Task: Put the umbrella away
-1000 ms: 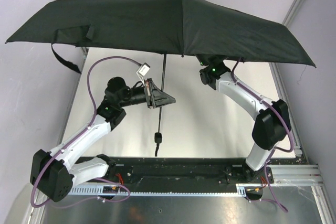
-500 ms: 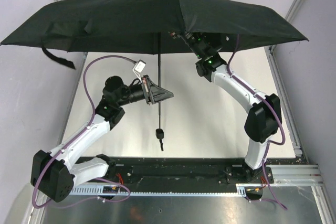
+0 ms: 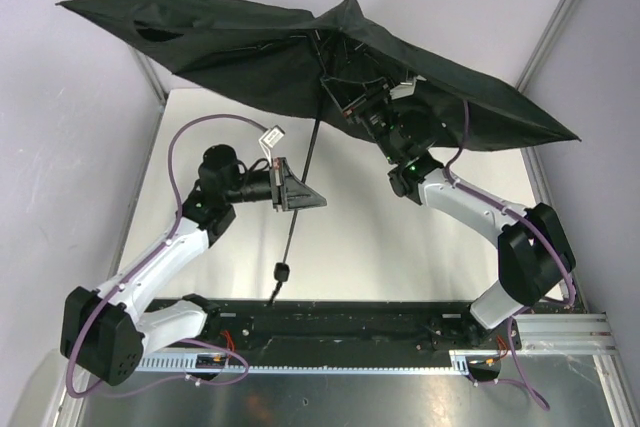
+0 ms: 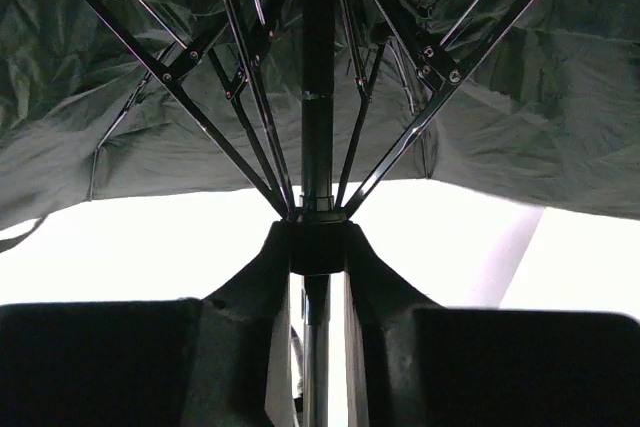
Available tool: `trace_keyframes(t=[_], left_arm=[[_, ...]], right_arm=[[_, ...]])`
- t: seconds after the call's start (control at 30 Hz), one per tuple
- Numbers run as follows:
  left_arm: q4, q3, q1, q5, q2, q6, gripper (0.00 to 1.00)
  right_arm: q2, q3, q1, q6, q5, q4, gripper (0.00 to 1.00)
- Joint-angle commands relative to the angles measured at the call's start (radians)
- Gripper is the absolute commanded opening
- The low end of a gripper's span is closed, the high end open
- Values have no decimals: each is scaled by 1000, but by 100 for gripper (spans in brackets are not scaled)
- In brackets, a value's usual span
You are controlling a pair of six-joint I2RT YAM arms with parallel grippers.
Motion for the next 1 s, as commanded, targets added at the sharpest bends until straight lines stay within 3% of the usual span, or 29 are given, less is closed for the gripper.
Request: trace_keyframes(t=[0.0, 0.27, 0.6, 0.73, 0.8, 0.97], left_arm=[[203, 101, -3, -149, -5, -7, 1], [101, 36, -86, -200, -63, 67, 46], [7, -198, -289, -327, -243, 62, 61], [2, -213, -359, -391, -255, 46, 62], [2, -195, -374, -406, -231, 46, 58], [1, -139, -383, -441, -193, 65, 30]], right_arm=[[-38, -31, 42, 66, -131, 30, 0], [-69, -2, -51, 135, -108, 84, 0], [-108, 108, -130, 69, -133, 22, 0], [-103, 144, -156, 95, -136, 29, 0], [-110, 157, -161, 97, -135, 22, 0], [-136, 201, -188, 78, -150, -64, 0]])
